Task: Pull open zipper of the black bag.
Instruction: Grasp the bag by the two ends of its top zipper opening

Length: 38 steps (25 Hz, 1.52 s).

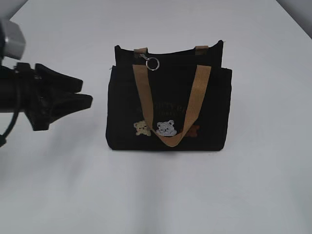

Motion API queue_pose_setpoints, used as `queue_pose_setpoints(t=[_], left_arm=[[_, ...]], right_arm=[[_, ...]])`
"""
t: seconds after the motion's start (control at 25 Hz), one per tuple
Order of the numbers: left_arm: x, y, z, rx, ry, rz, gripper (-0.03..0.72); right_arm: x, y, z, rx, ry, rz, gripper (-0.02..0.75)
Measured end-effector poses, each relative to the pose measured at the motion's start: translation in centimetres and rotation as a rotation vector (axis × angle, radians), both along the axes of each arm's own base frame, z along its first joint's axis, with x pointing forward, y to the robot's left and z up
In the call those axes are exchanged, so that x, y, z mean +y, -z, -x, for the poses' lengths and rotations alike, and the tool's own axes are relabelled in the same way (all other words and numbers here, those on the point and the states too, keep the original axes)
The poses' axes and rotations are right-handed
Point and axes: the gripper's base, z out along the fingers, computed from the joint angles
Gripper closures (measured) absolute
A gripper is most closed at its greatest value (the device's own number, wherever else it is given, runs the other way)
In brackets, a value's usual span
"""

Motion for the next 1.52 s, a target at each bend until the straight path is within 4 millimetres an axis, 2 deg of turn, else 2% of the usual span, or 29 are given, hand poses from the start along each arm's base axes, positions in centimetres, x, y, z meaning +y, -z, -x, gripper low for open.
queue_pose_setpoints(t=[0.12, 0.2, 0.28, 0.36, 0.4, 0.48, 0.56, 0.68, 0.8, 0.84, 0.96, 1.08, 1.12, 1.2, 1.24, 1.28, 1.36, 1.48, 1.52], left_arm=[[-1.5, 1.6, -2.1, 0.018, 0.062, -0.021, 0.276], [-2.8, 2.3, -3.7, 0.020, 0.098, -0.031, 0.276], [-4.0, 3.0, -5.1, 0.018, 0.128, -0.036, 0.276], [-5.3, 3.8, -6.5, 0.020, 0.150, -0.046, 0.293], [-5.7, 4.1, -7.0, 0.023, 0.148, -0.060, 0.329], [-6.5, 5.0, -7.4, 0.033, 0.140, -0.095, 0.511], [-6.8, 5.1, -7.4, 0.032, 0.138, -0.111, 0.626], [-6.8, 5.1, -7.5, 0.031, 0.137, -0.112, 0.625], [-6.8, 5.1, -7.5, 0.031, 0.137, -0.112, 0.625], [-6.8, 5.1, -7.5, 0.031, 0.137, -0.112, 0.625], [-6.8, 5.1, -7.5, 0.031, 0.137, -0.112, 0.625], [-6.8, 5.1, -7.5, 0.031, 0.137, -0.112, 0.625], [-6.8, 5.1, -7.5, 0.031, 0.136, -0.113, 0.625], [-6.8, 5.1, -7.5, 0.031, 0.134, -0.115, 0.625], [-6.8, 5.1, -7.5, 0.031, 0.135, -0.115, 0.625], [-6.8, 5.1, -7.4, 0.031, 0.137, -0.115, 0.625], [-6.9, 5.1, -7.4, 0.031, 0.141, -0.115, 0.625], [-7.0, 5.1, -7.4, 0.033, 0.139, -0.112, 0.625], [-7.0, 5.1, -7.4, 0.042, 0.133, -0.106, 0.625]], right_arm=[[0.5, -0.1, -0.1, 0.004, -0.052, -0.016, 0.274], [1.0, -0.3, -1.1, 0.045, -0.128, -0.015, 0.274], [1.8, -1.0, -3.1, 0.074, -0.234, -0.034, 0.274], [2.5, -1.9, -5.9, 0.047, -0.310, -0.072, 0.274], [2.7, -2.4, -7.7, 0.023, -0.337, -0.097, 0.274], [3.0, -2.9, -11.6, -0.001, -0.369, -0.134, 0.274], [3.3, -2.9, -17.0, 0.026, -0.404, -0.181, 0.274], [4.9, -2.5, -24.0, 0.039, -0.467, -0.212, 0.281], [8.4, -1.1, -30.0, 0.089, -0.536, -0.223, 0.298], [9.6, -0.4, -31.7, 0.109, -0.553, -0.228, 0.301], [13.3, 1.6, -35.2, 0.169, -0.593, -0.253, 0.307], [16.1, 3.8, -37.3, 0.231, -0.597, -0.287, 0.328], [16.8, 4.3, -37.7, 0.254, -0.591, -0.304, 0.380], [17.1, 4.8, -37.8, 0.302, -0.556, -0.327, 0.583], [16.8, 4.8, -37.8, 0.332, -0.537, -0.332, 0.654], [16.1, 4.5, -37.8, 0.367, -0.524, -0.336, 0.698], [13.8, 3.6, -37.6, 0.420, -0.474, -0.331, 0.729], [8.2, 1.3, -37.4, 0.458, -0.348, -0.300, 0.736], [7.0, 0.5, -37.0, 0.466, -0.318, -0.300, 0.735]])
